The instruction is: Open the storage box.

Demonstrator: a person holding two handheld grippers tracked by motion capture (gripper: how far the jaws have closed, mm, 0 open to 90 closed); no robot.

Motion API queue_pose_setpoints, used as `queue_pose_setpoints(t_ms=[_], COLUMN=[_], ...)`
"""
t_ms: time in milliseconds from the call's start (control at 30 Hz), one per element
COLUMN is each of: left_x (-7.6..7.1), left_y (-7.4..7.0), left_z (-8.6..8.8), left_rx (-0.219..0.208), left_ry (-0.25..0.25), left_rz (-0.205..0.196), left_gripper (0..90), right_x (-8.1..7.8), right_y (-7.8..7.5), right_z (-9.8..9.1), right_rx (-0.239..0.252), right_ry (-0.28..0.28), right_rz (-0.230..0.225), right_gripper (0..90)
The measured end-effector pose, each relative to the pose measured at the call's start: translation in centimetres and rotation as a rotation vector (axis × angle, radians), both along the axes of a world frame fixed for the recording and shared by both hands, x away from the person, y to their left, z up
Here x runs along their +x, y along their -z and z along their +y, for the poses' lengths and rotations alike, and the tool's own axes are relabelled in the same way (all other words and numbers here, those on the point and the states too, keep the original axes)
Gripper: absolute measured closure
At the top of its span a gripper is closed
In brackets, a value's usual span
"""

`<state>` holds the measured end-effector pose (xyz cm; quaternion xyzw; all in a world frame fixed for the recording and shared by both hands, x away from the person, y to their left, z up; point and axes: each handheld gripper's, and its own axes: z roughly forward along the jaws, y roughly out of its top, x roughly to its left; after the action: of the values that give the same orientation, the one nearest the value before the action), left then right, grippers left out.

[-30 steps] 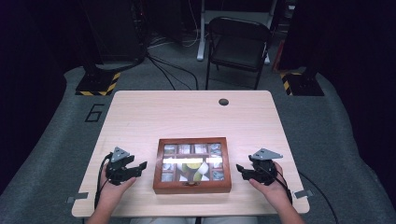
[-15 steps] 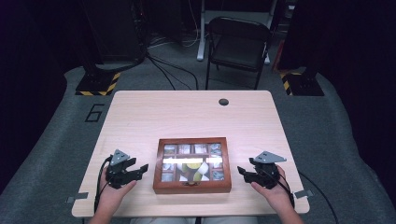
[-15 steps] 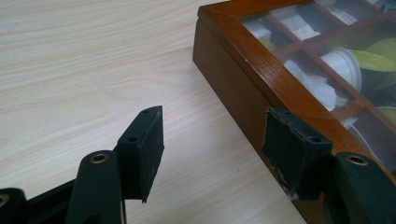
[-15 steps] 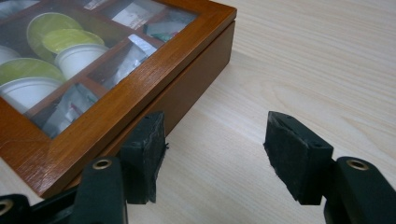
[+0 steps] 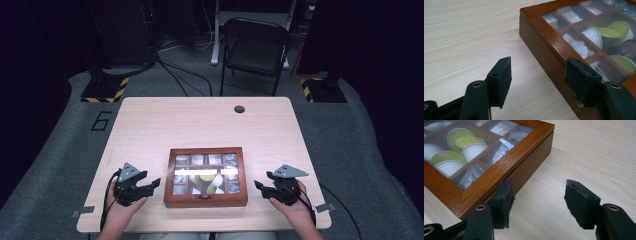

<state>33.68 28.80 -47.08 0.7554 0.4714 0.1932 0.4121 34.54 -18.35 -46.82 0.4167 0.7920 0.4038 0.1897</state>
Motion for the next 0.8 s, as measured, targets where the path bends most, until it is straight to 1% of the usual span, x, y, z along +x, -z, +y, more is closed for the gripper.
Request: queue_pose_setpoints(t_ms=[133,167,233,333,400,533,600,700,733,767,800], left_x=[-0.2,-0.2,-0.3,-0.5,-0.6,-0.9,-1.1,-1.4,-1.5,-1.6,-1.8], left_y=[0.0,-0.1,-0.1,-0.2,-0.2,-0.2,-0.2,-0.2,-0.2,-0.2,-0.2], left_z=[0.0,0.1,0.1,0.0,-0.1,-0.3,-0.4,-0.4,-0.4,-0.5,-0.6], left_rx=[-0.015,-0.021,-0.031,-0.015,-0.012,0.003,0.011,0.014,0.022,0.031,0.029], left_ry=[-0.014,-0.009,-0.012,-0.014,-0.004,0.020,0.017,0.030,0.036,0.040,0.038], left_rz=[0.006,0.014,0.014,0.007,0.007,-0.006,-0.013,-0.014,-0.011,-0.011,-0.013], left_gripper=[38.5,38.5,39.3,40.5,40.6,40.4,40.4,40.2,40.2,40.1,39.8], right_x=[-0.3,-0.4,-0.5,-0.7,-0.9,-1.2,-1.4,-1.5,-1.6,-1.7,-1.8], right_y=[0.0,0.0,0.0,-0.1,-0.1,-0.1,0.0,0.0,-0.1,0.0,0.0], right_z=[0.0,0.0,0.0,0.0,0.0,0.1,0.2,0.2,0.2,0.3,0.3], right_rx=[-0.004,0.000,-0.001,0.006,-0.002,-0.003,-0.003,-0.005,-0.004,-0.005,-0.005], right_ry=[-0.005,-0.004,-0.001,-0.003,-0.007,-0.015,-0.017,-0.027,-0.035,-0.031,-0.033], right_rz=[-0.003,-0.001,-0.004,0.006,0.000,-0.003,-0.005,-0.005,-0.001,-0.007,-0.006], right_gripper=[38.9,38.9,38.8,39.2,39.8,40.7,40.4,40.4,40.2,40.2,40.6])
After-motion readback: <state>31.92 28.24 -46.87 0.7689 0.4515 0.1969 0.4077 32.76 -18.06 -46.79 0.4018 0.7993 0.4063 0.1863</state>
